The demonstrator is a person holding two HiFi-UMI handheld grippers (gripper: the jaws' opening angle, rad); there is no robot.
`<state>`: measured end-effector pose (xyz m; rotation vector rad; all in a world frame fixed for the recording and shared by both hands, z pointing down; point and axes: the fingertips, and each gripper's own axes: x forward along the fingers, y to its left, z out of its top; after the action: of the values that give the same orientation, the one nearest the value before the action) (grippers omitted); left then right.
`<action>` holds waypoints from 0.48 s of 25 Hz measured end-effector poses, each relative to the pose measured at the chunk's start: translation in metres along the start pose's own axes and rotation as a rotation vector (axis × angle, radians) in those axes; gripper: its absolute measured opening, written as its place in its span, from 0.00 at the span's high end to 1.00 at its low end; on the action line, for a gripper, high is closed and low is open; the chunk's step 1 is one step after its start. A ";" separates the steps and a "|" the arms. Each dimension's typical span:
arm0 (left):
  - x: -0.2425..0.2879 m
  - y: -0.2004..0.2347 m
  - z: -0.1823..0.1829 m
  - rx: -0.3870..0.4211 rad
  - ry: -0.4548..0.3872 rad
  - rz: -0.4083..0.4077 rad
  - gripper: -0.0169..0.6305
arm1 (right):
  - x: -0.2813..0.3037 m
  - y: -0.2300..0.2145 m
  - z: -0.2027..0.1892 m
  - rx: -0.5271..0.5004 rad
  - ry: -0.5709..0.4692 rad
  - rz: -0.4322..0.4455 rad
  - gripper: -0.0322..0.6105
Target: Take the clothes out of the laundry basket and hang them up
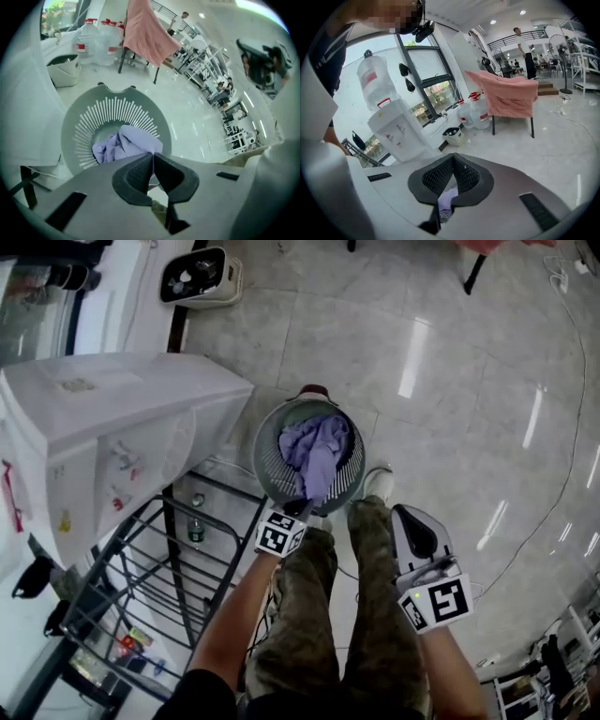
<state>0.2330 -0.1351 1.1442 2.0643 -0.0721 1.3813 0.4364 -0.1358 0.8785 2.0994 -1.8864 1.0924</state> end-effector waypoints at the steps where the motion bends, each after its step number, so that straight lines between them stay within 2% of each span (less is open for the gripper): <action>1: -0.019 -0.006 0.004 -0.010 -0.016 0.000 0.96 | -0.006 0.001 0.005 -0.001 -0.003 -0.007 0.95; 3: -0.057 -0.018 0.014 -0.003 -0.047 0.009 0.96 | -0.017 0.005 0.016 -0.004 -0.007 -0.018 0.95; 8: -0.148 -0.060 0.042 0.179 -0.039 0.060 0.96 | -0.050 0.016 0.045 -0.008 -0.003 -0.024 0.95; 10: -0.183 -0.073 0.057 0.192 -0.050 0.059 0.96 | -0.065 0.020 0.055 -0.006 0.008 -0.024 0.95; 12: -0.221 -0.084 0.072 0.188 -0.071 0.052 0.96 | -0.078 0.024 0.064 0.046 0.015 -0.019 0.95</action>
<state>0.2247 -0.1724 0.9000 2.2818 -0.0266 1.3913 0.4449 -0.1109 0.7780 2.1231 -1.8477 1.1547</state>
